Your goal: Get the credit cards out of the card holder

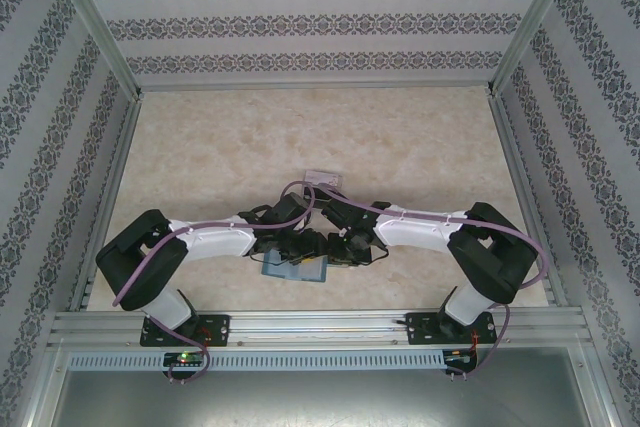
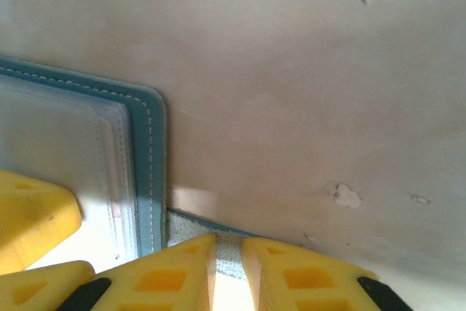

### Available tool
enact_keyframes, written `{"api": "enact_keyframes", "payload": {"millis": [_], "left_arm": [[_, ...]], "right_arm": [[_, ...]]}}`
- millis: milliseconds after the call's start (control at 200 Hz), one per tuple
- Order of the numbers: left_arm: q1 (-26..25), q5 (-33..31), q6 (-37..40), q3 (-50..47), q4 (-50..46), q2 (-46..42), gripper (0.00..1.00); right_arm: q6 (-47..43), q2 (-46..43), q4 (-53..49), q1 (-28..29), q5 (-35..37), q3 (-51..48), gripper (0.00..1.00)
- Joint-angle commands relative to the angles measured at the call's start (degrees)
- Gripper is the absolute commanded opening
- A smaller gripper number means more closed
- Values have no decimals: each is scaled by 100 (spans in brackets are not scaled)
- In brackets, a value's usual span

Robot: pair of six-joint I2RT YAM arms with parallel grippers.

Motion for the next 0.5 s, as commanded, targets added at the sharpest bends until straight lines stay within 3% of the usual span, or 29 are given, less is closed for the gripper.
{"api": "enact_keyframes", "payload": {"millis": [0,120,495], "left_arm": [[-87,-257,256,12,-499,118,42],[-101,-791,733,330,-1625,22,42],[-390,-1828,1549,1443,-3542,424,45]], "right_arm": [[-20,-17,27,58,91,-119,23],[-18,-25,9,60,104,-128,23],[-28,13,-13,60,106,-93,23]]}}
